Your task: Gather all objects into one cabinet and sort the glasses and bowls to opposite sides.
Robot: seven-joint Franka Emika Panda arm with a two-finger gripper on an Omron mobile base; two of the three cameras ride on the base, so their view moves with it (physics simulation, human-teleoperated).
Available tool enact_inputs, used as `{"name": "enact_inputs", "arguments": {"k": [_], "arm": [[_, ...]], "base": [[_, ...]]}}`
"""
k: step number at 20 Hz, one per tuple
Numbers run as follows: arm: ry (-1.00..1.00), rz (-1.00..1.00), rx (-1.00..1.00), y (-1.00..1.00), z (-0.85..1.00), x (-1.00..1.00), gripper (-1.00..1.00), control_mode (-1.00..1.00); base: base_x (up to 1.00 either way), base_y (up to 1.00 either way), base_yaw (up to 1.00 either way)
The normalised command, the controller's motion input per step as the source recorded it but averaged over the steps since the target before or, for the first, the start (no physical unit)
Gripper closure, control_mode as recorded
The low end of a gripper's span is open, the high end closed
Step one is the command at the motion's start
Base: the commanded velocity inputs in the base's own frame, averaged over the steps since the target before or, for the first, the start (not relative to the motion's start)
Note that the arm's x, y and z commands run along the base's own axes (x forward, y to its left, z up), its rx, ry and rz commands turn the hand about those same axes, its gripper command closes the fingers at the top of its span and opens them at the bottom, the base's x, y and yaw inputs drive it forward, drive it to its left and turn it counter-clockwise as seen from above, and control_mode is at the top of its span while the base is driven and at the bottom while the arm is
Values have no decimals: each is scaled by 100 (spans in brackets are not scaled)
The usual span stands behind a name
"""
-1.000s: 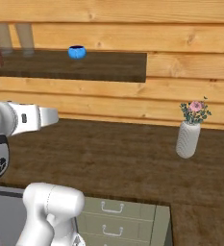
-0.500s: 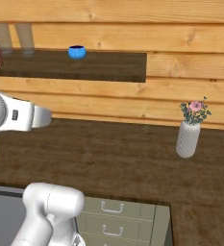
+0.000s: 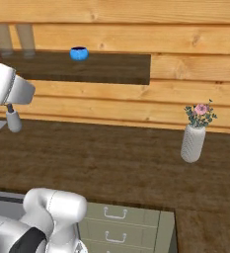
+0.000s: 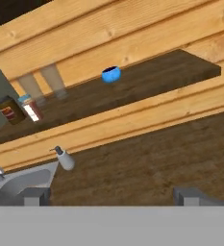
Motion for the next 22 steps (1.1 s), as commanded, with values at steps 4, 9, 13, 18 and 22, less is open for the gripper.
{"name": "enact_inputs", "arguments": {"k": [4, 9, 13, 18, 22], "arm": [[0, 0, 0, -3, 6, 89, -100, -100], [-6, 0, -1, 0, 15, 24, -100, -100], [-25, 4, -5, 3, -22, 6, -100, -100], [-25, 3, -3, 11, -23, 45, -100, -100], [0, 3, 0, 15, -20, 44, -100, -100]], "base": [[0, 0, 0], [0, 0, 0], [0, 0, 0], [0, 0, 0], [0, 0, 0]]}}
